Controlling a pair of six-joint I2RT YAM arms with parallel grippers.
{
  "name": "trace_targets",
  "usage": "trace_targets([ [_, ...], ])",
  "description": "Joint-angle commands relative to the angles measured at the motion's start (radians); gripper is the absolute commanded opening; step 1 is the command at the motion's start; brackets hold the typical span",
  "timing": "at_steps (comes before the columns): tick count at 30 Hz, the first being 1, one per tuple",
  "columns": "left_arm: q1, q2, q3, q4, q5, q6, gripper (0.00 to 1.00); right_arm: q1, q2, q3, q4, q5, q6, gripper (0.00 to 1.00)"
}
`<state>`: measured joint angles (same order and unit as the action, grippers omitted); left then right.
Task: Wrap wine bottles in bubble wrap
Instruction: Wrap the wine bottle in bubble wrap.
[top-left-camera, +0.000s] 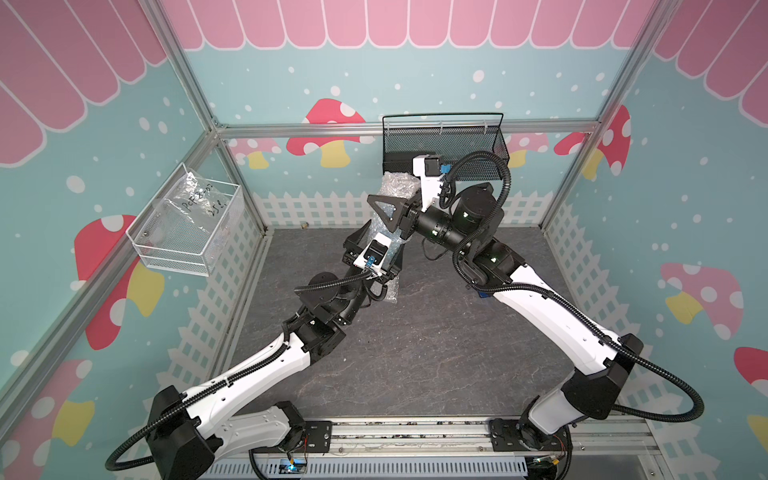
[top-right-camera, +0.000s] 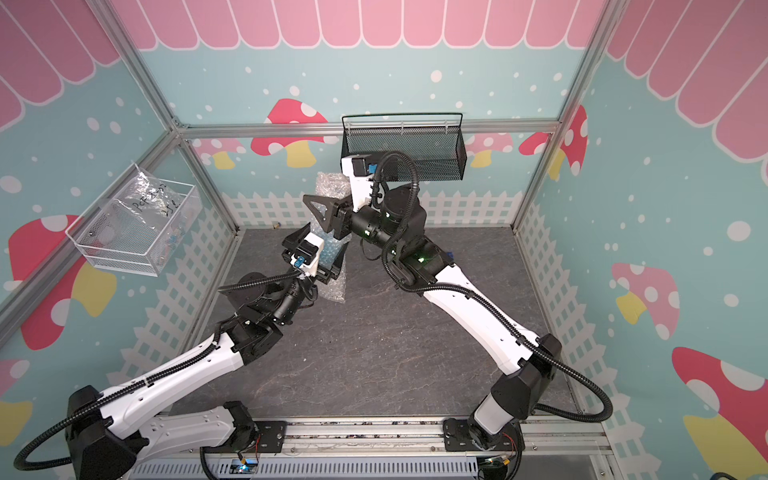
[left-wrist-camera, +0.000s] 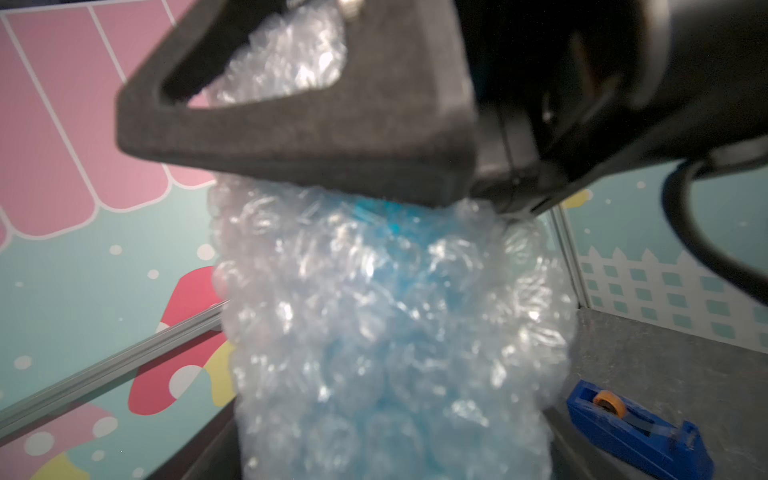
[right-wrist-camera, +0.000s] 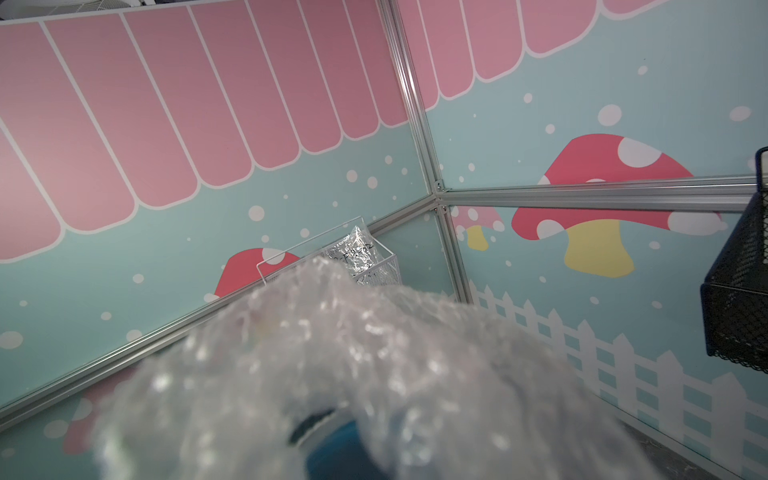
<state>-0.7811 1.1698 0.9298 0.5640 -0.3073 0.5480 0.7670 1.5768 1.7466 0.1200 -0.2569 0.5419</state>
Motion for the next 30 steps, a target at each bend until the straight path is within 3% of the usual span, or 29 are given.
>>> trace_targets([
  [1, -0.018, 0.066, -0.01, 0.052, -0.14, 0.108, 0.86, 0.043, -0.063, 0.025, 0.144, -0.03, 0.108, 0.0],
  [8, -0.058, 0.162, -0.002, 0.205, -0.274, 0.271, 0.85, 0.043, -0.061, 0.03, 0.146, -0.039, 0.126, 0.0],
  [11, -0.058, 0.187, 0.001, 0.226, -0.306, 0.314, 0.8, 0.043, -0.069, 0.027, 0.145, -0.039, 0.13, 0.0],
  [13, -0.058, 0.198, 0.001, 0.228, -0.311, 0.325, 0.68, 0.043, -0.071, 0.029, 0.145, -0.044, 0.136, 0.0],
  [16, -0.057, 0.199, 0.024, 0.172, -0.305, 0.301, 0.4, 0.043, -0.066, 0.035, 0.146, -0.072, 0.146, 0.0],
  [21, -0.047, 0.15, 0.055, 0.029, -0.191, 0.208, 0.27, 0.041, -0.026, 0.073, 0.138, -0.171, 0.159, 0.02],
  [22, -0.043, 0.129, 0.054, 0.006, -0.148, 0.186, 0.26, 0.04, -0.012, 0.088, 0.142, -0.219, 0.151, 0.1],
  [24, -0.028, 0.077, 0.053, -0.059, -0.043, 0.126, 0.25, 0.036, 0.016, 0.114, 0.154, -0.328, 0.125, 0.36],
  [25, -0.013, 0.044, 0.056, -0.113, 0.053, 0.085, 0.25, 0.034, 0.029, 0.123, 0.171, -0.402, 0.1, 0.51],
  [26, 0.008, 0.015, 0.061, -0.162, 0.131, 0.046, 0.25, 0.032, 0.039, 0.13, 0.173, -0.454, 0.084, 0.59],
  [28, 0.06, -0.045, 0.082, -0.264, 0.312, -0.046, 0.23, 0.028, 0.057, 0.127, 0.189, -0.598, 0.03, 0.7],
  [30, 0.115, -0.094, 0.09, -0.32, 0.496, -0.123, 0.23, 0.022, 0.068, 0.114, 0.197, -0.677, 0.004, 0.74],
])
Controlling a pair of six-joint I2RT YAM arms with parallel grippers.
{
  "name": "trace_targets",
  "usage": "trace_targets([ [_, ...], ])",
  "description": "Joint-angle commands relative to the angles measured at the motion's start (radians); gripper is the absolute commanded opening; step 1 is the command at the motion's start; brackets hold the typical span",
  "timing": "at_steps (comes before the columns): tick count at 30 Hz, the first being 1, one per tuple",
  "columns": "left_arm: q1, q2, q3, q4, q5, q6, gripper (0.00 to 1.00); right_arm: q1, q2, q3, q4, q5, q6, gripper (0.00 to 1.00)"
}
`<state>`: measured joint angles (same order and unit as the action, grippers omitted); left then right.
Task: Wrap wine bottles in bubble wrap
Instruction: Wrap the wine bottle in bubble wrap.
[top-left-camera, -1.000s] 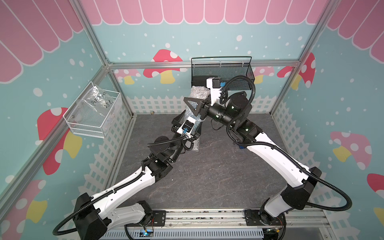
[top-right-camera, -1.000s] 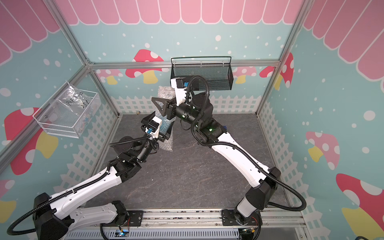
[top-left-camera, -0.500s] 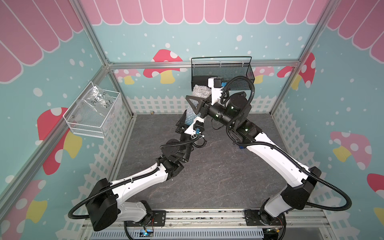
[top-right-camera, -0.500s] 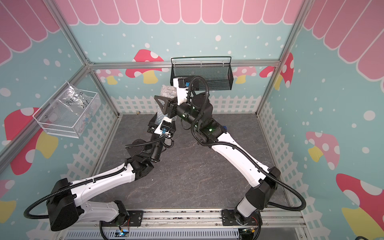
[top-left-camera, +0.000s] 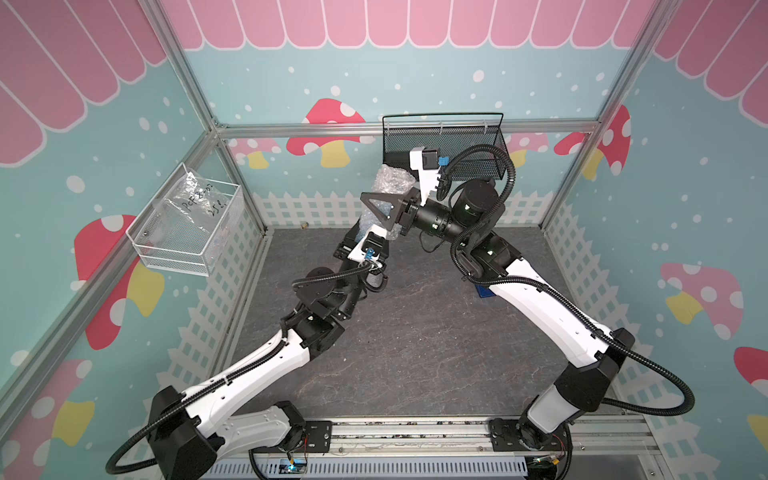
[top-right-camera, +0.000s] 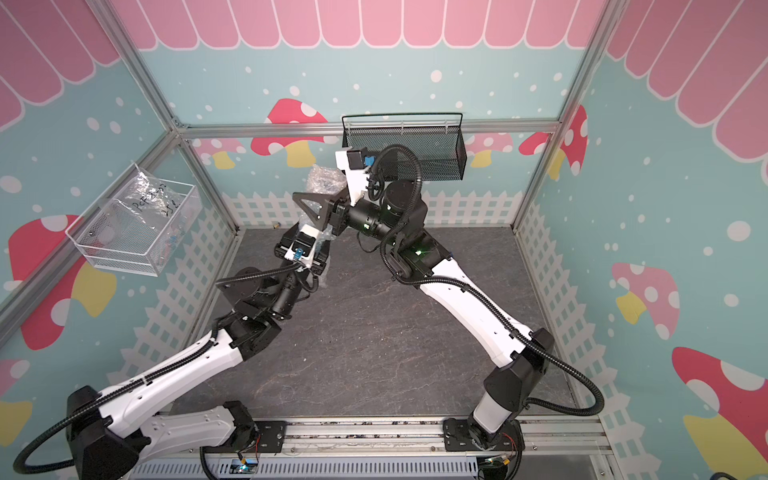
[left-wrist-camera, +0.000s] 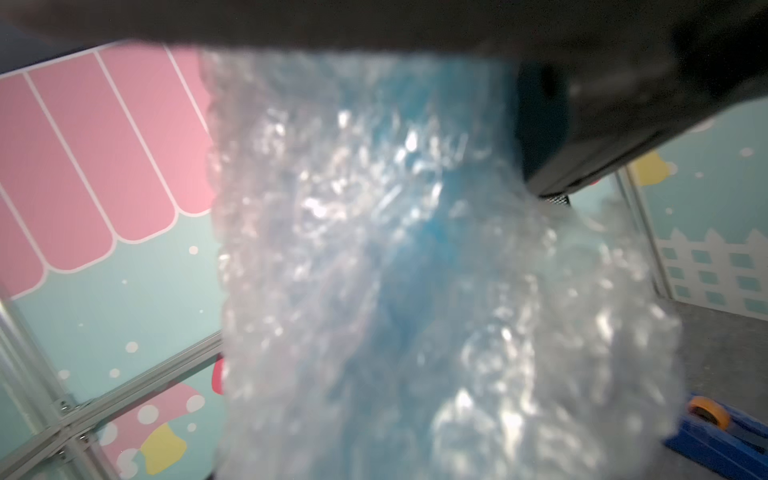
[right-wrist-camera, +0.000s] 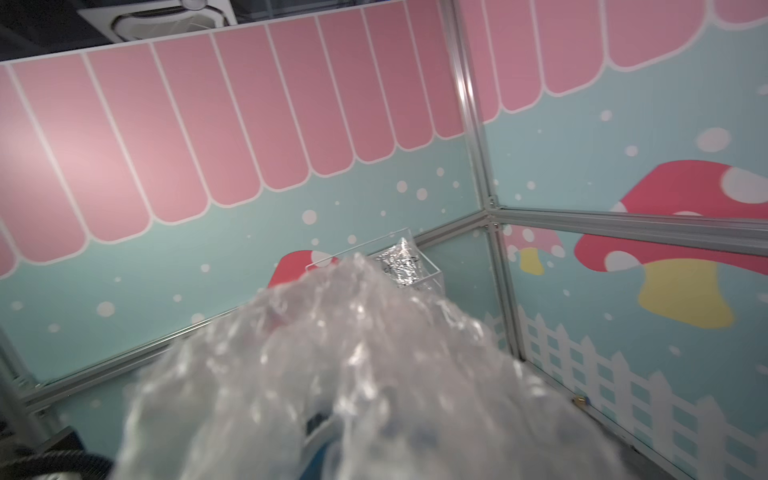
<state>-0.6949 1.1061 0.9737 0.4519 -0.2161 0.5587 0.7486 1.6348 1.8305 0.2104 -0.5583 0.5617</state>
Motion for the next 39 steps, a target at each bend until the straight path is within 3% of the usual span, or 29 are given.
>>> trace_targets([
  [1, 0.057, -0.052, 0.054, -0.238, 0.512, -0.171, 0.23, 0.038, 0.015, 0.019, 0.125, -0.416, -0.032, 0.74],
  [3, 0.088, -0.077, 0.075, -0.283, 0.653, -0.231, 0.22, 0.037, 0.021, 0.012, 0.132, -0.436, -0.05, 0.76],
  [6, 0.093, -0.094, 0.118, -0.369, 0.767, -0.246, 0.22, 0.035, 0.031, 0.015, 0.152, -0.442, -0.06, 0.74],
  [8, 0.097, -0.093, 0.149, -0.427, 0.844, -0.258, 0.22, 0.034, 0.04, 0.032, 0.152, -0.456, -0.071, 0.61],
  [10, 0.099, -0.089, 0.179, -0.468, 0.9, -0.274, 0.25, 0.031, 0.044, 0.043, 0.152, -0.45, -0.062, 0.26],
  [11, 0.099, -0.088, 0.184, -0.475, 0.897, -0.281, 0.29, 0.028, 0.044, 0.048, 0.154, -0.449, -0.056, 0.15],
  [12, 0.1, -0.09, 0.176, -0.459, 0.873, -0.297, 0.37, 0.027, 0.042, 0.051, 0.155, -0.435, -0.044, 0.07],
  [14, 0.1, -0.102, 0.139, -0.414, 0.798, -0.306, 0.52, 0.022, 0.033, 0.05, 0.158, -0.388, -0.01, 0.01],
  [15, 0.099, -0.108, 0.113, -0.381, 0.736, -0.31, 0.6, 0.019, 0.024, 0.047, 0.161, -0.356, 0.008, 0.0],
  [18, 0.098, -0.125, 0.032, -0.27, 0.565, -0.329, 0.69, 0.017, 0.0, 0.012, 0.271, -0.314, 0.117, 0.0],
  [20, 0.099, -0.137, -0.015, -0.21, 0.548, -0.335, 0.8, 0.014, -0.006, -0.014, 0.388, -0.323, 0.216, 0.0],
  [22, 0.099, -0.134, -0.037, -0.171, 0.588, -0.354, 0.85, 0.013, 0.002, -0.01, 0.438, -0.322, 0.275, 0.0],
  [24, 0.1, -0.118, -0.038, -0.156, 0.62, -0.372, 0.87, 0.012, 0.008, -0.004, 0.452, -0.3, 0.298, 0.0],
  [30, 0.099, -0.077, -0.038, -0.131, 0.571, -0.383, 0.88, 0.012, 0.01, -0.032, 0.523, -0.264, 0.359, 0.0],
  [34, 0.098, -0.038, -0.022, -0.149, 0.562, -0.394, 0.88, 0.012, -0.004, -0.041, 0.532, -0.228, 0.34, 0.0],
  [39, 0.095, -0.017, -0.005, -0.194, 0.446, -0.387, 0.99, 0.012, -0.03, -0.048, 0.427, -0.168, 0.235, 0.0],
])
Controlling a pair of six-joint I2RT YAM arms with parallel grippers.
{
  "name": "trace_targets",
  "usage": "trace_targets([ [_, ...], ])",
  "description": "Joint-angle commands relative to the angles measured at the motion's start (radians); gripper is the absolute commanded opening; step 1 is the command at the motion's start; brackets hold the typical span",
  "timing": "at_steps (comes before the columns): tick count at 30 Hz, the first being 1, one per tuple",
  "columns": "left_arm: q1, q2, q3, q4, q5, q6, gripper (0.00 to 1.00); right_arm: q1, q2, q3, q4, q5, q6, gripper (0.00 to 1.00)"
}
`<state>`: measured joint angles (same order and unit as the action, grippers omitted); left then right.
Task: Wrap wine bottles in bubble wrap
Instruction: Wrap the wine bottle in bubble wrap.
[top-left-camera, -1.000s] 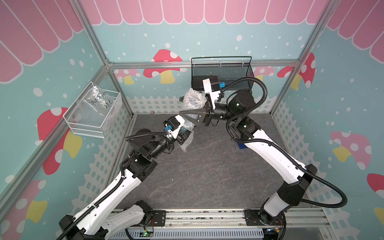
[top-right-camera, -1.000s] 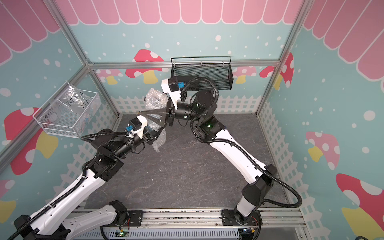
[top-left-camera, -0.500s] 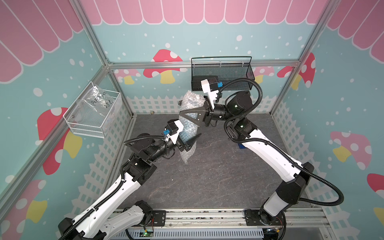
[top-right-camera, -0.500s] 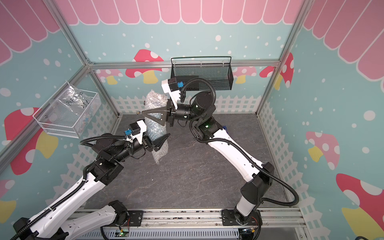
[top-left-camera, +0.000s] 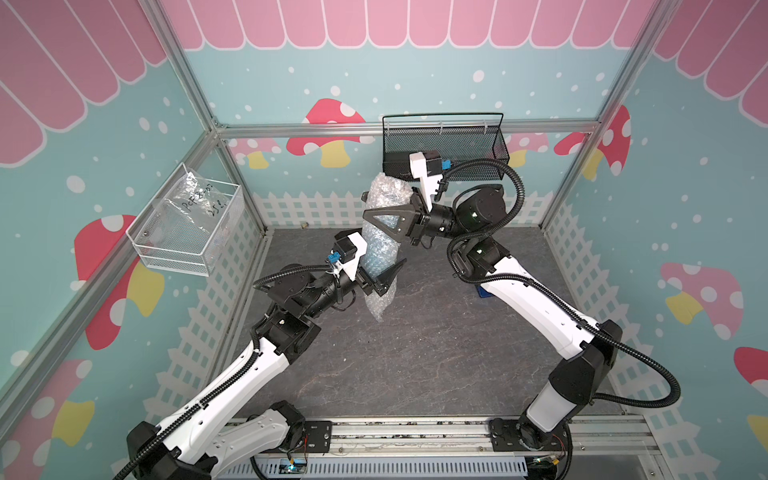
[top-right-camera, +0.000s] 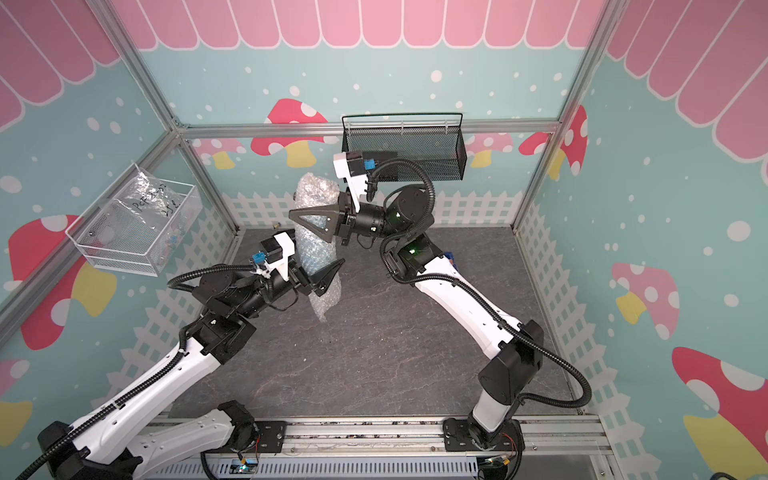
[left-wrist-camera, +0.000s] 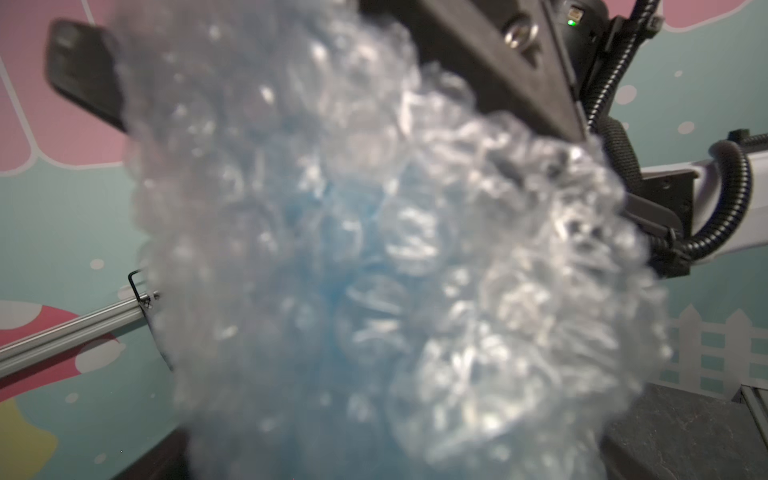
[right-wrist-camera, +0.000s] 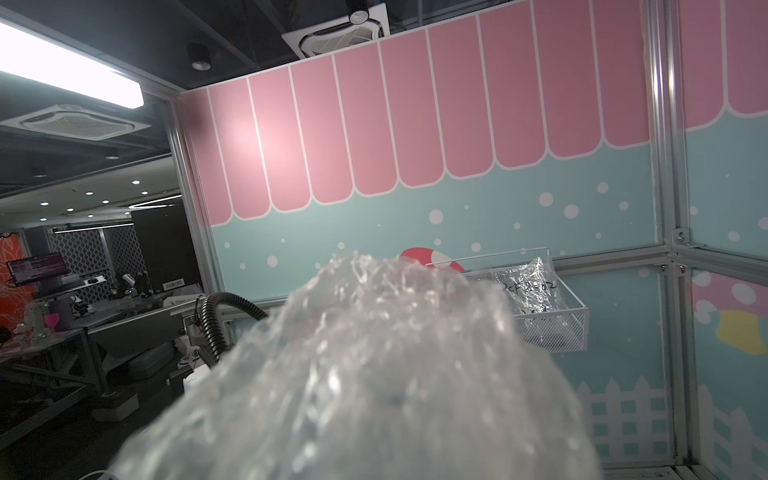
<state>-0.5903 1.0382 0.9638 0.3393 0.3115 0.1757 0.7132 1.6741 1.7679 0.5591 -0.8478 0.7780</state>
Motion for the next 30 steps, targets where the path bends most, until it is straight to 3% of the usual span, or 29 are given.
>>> trace_targets([
  [1, -0.01, 0.051, 0.009, -0.097, -0.105, 0.003, 0.99, 0.048, -0.076, 0.008, 0.07, 0.127, 0.007, 0.0],
  [3, -0.011, 0.05, 0.011, -0.115, -0.138, 0.013, 0.99, 0.048, -0.086, -0.004, 0.07, 0.136, -0.01, 0.0],
  [6, -0.01, 0.044, 0.003, -0.123, -0.085, 0.024, 0.96, 0.048, -0.085, -0.002, 0.067, 0.14, -0.023, 0.0],
  [10, -0.01, 0.061, 0.026, -0.18, -0.023, 0.046, 0.64, 0.048, -0.086, 0.001, 0.064, 0.139, -0.036, 0.0],
  [14, -0.01, 0.097, 0.055, -0.222, 0.008, 0.036, 0.58, 0.048, -0.083, 0.004, 0.071, 0.133, -0.038, 0.0],
  [21, 0.002, 0.099, 0.034, -0.148, 0.033, 0.003, 0.24, 0.031, -0.099, -0.017, 0.074, 0.134, -0.027, 0.01],
  [24, 0.019, 0.078, 0.029, -0.134, 0.096, -0.023, 0.13, 0.0, -0.099, -0.035, 0.107, 0.098, 0.01, 0.29],
  [27, 0.043, 0.062, 0.049, -0.178, 0.109, -0.042, 0.06, -0.036, -0.084, -0.033, 0.143, -0.002, 0.012, 0.88],
  [28, 0.048, 0.061, 0.058, -0.2, 0.098, -0.046, 0.04, -0.05, -0.085, -0.033, 0.143, -0.025, 0.003, 0.99],
  [30, 0.066, 0.06, 0.074, -0.24, 0.072, -0.056, 0.0, -0.072, -0.095, -0.041, 0.139, -0.067, -0.039, 1.0],
])
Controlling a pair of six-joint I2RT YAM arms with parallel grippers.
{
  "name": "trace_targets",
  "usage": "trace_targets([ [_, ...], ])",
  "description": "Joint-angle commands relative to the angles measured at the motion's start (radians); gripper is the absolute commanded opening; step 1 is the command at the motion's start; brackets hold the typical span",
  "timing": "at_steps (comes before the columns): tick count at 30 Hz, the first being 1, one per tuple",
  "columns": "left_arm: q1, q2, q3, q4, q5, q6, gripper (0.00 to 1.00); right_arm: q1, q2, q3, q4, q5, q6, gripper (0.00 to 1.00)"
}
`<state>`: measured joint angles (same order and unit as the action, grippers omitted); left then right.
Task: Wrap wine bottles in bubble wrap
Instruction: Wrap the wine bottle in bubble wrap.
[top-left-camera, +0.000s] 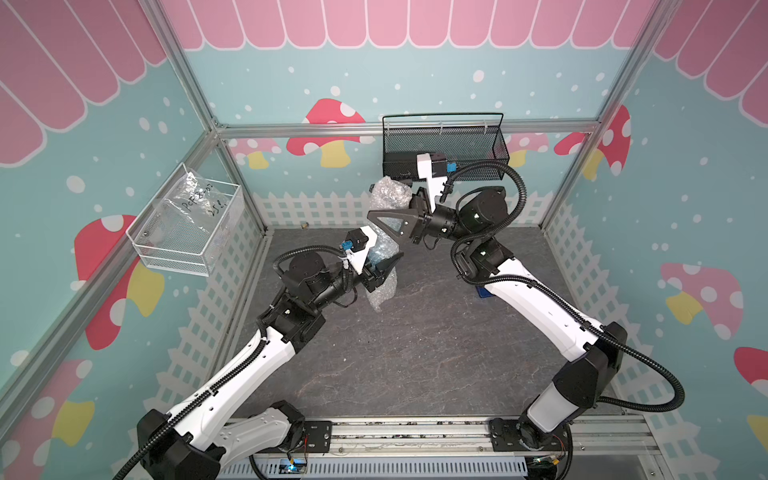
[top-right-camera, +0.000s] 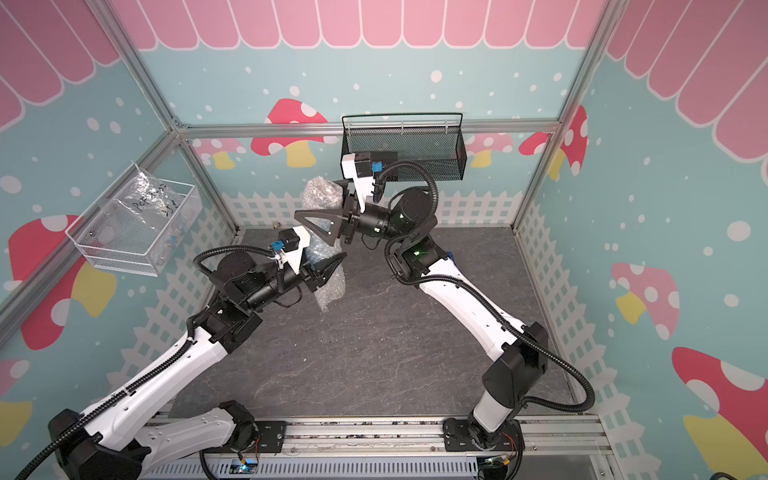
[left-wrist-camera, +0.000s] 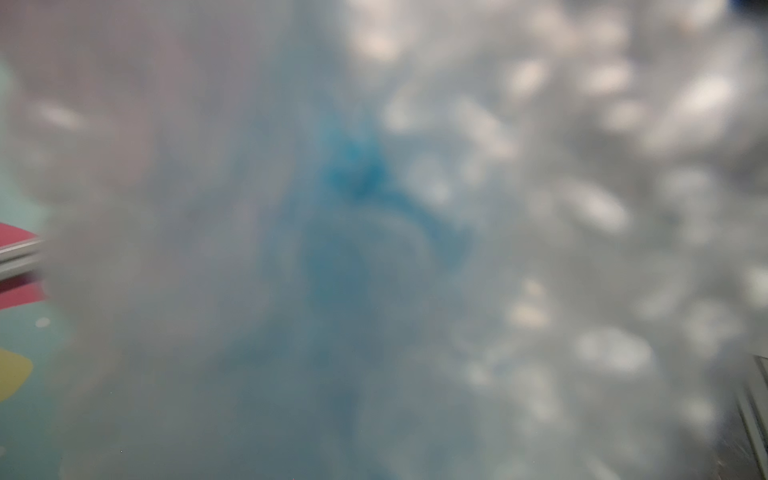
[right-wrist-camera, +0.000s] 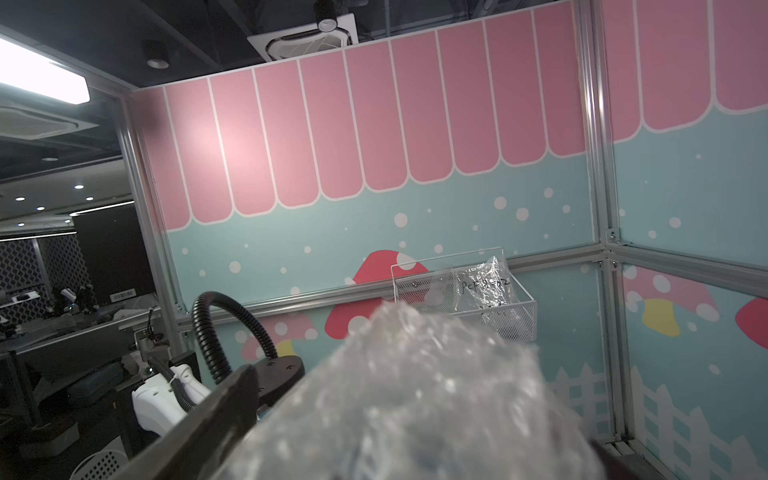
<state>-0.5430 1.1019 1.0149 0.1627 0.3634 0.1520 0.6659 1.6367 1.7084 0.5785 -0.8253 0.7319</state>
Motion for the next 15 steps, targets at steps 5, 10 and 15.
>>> trace_targets([
  [5, 0.052, -0.007, 0.035, -0.097, -0.014, -0.078, 0.0, -0.041, -0.118, -0.011, 0.008, -0.082, -0.184, 1.0],
  [10, 0.065, -0.019, 0.055, -0.155, -0.021, -0.085, 0.0, -0.105, -0.207, 0.006, -0.277, 0.04, -0.394, 1.0],
  [15, 0.075, -0.048, 0.102, -0.269, -0.054, -0.062, 0.0, -0.211, -0.319, 0.012, -0.758, 0.52, -0.704, 0.99],
])
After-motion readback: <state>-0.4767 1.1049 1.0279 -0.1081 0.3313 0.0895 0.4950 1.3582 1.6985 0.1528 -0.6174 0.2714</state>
